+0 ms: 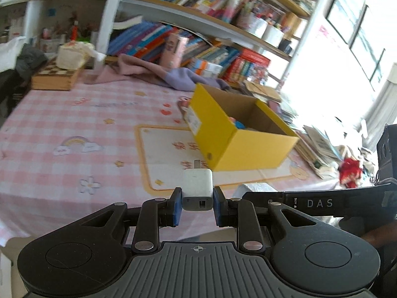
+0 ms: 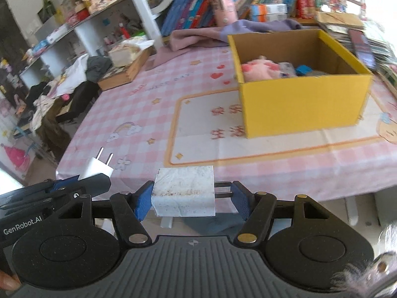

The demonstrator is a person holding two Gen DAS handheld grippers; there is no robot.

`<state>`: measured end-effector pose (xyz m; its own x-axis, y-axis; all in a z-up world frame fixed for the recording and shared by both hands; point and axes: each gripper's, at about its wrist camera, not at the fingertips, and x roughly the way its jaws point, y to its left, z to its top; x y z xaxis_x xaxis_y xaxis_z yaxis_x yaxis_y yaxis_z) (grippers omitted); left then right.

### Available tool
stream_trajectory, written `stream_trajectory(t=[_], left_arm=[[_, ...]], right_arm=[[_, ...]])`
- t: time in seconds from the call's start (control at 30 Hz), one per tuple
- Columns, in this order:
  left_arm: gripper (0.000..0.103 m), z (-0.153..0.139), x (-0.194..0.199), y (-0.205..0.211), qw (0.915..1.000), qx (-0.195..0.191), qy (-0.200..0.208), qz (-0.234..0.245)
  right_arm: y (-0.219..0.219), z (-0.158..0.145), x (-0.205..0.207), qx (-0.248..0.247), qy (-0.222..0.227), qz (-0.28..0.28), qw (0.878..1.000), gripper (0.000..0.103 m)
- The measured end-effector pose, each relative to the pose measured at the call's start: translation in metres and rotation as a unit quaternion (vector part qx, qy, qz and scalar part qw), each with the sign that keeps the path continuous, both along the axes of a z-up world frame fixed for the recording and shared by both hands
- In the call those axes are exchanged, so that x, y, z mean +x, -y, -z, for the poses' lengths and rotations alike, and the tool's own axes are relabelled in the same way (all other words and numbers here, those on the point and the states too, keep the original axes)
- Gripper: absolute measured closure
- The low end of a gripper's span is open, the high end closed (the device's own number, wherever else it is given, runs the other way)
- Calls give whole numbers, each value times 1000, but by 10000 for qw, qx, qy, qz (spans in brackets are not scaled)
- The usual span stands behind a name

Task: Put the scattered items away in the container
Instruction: 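Lift the plug and charger and carry both over the yellow box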

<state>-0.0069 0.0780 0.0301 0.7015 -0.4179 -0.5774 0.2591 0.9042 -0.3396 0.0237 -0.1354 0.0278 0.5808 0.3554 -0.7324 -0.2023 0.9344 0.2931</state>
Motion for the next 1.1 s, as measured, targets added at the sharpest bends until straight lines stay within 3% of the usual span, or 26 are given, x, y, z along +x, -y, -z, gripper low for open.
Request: stream_trajectory(t=[0.67, 1.1], left_arm=[[79, -1, 1, 94, 9881, -50, 86, 1535], [79, 1, 14, 127, 9807, -11, 22, 1955]], right_arm=[[96, -3, -63, -125, -12, 1567, 9876, 39], [125, 0, -66, -129, -124, 1954, 9805, 39]])
